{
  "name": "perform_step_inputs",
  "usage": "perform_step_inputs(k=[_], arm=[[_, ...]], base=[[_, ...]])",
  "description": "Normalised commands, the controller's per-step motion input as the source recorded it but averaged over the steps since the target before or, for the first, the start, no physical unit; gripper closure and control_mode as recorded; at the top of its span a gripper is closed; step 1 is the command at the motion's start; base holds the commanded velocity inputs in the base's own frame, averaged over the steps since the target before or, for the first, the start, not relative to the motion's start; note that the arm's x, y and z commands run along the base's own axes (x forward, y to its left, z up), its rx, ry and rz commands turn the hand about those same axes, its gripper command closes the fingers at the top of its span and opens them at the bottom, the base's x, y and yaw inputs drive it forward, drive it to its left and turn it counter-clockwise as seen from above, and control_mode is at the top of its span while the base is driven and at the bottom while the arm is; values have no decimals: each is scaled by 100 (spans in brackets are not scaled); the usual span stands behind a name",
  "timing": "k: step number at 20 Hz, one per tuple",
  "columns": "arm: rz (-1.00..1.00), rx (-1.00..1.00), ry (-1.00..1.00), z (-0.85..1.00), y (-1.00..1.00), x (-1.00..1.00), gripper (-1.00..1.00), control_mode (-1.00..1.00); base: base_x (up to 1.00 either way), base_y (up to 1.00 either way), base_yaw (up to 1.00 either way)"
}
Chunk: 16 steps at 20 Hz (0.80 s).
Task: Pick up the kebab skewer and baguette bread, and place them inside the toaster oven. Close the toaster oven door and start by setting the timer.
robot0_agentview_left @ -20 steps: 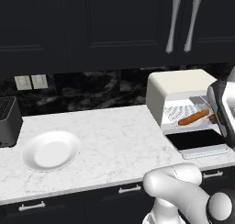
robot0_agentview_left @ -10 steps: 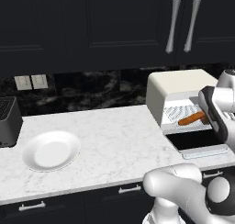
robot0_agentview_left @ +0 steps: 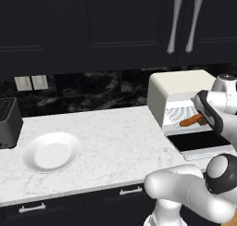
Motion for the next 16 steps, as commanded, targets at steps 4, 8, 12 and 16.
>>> perform_step_inputs(k=[4,8,12,16], arm=[[0,0,0,-22,-19,22,100,-100],[0,0,0,-25,-17,5,100,-100],[0,0,0,-13,-6,14,100,-100],[0,0,0,-4,0,21,100,-100]], base=[[0,0,0],[0,0,0],[0,0,0],[0,0,0]])
